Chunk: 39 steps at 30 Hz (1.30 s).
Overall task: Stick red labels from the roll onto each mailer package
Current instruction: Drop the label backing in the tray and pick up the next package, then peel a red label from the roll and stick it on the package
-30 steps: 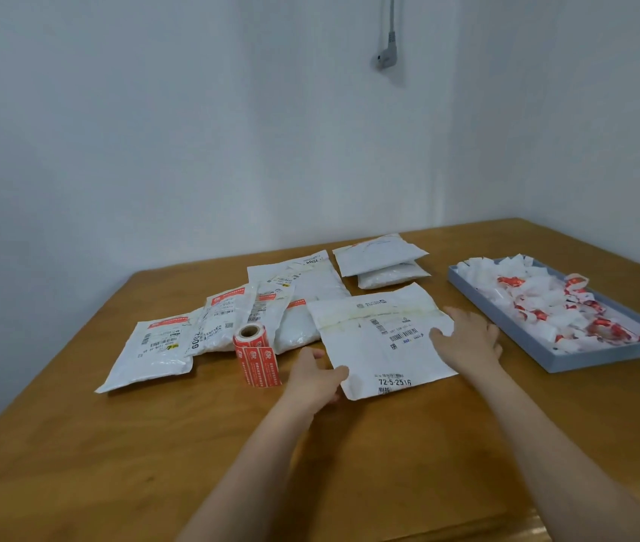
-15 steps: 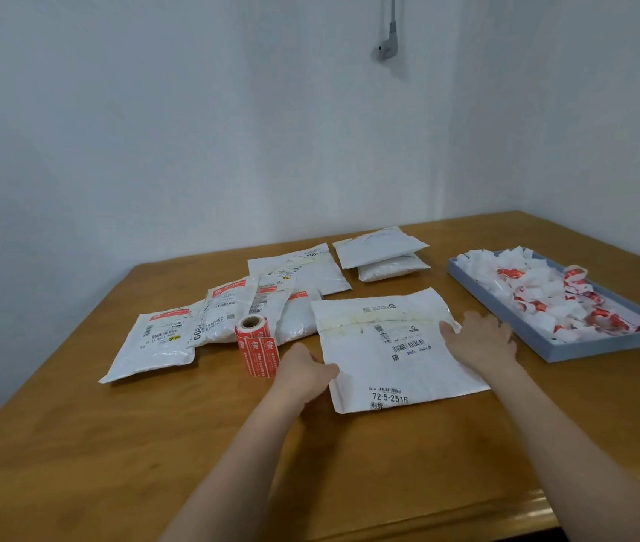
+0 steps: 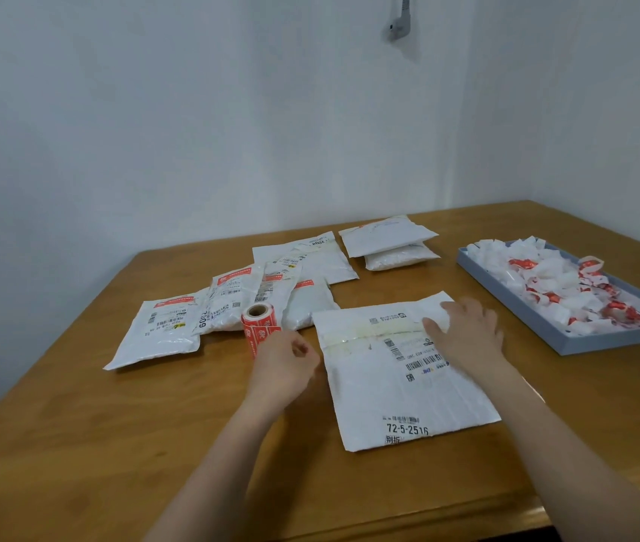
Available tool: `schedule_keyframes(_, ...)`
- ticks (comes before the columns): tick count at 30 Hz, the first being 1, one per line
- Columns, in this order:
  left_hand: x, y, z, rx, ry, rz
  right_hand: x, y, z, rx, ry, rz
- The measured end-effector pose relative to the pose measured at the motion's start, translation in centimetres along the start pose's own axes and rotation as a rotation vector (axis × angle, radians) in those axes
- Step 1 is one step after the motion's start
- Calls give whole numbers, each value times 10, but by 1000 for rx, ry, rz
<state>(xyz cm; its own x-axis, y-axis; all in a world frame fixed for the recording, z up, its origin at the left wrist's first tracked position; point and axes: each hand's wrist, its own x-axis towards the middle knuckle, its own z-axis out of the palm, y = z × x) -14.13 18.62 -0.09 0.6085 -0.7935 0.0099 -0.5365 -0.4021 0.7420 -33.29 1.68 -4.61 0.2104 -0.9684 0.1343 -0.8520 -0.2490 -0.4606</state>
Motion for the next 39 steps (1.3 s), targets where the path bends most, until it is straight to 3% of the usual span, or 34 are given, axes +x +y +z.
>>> schedule_keyframes(4, 9, -18, -2, -158, 554, 251, -3, -17, 16, -11, -92, -163)
schedule_keyframes(7, 23, -38, -3, -170, 725, 251, -8, -33, 27, -65, -152, -235)
schedule_keyframes(10, 35, -54, -6, -188, 662, 183, -11, -47, 30, -133, -210, -239)
schedule_keyframes(15, 46, -67, -9, -212, 505, 227, -14, -67, 29, -189, -256, -204)
schedule_keyframes(20, 57, -79, -6, -184, 481, 285, -22, -105, 23, 70, -125, -373)
schedule_keyframes(25, 59, -85, -4, -190, 502, 420, -33, -146, 29, 283, -140, -615)
schedule_keyframes(32, 66, -93, -9, -135, 454, 600, -35, -162, 57, 398, -134, -651)
schedule_keyframes(39, 69, -87, -8, -211, 374, 623, -30, -151, 53, 483, -96, -568)
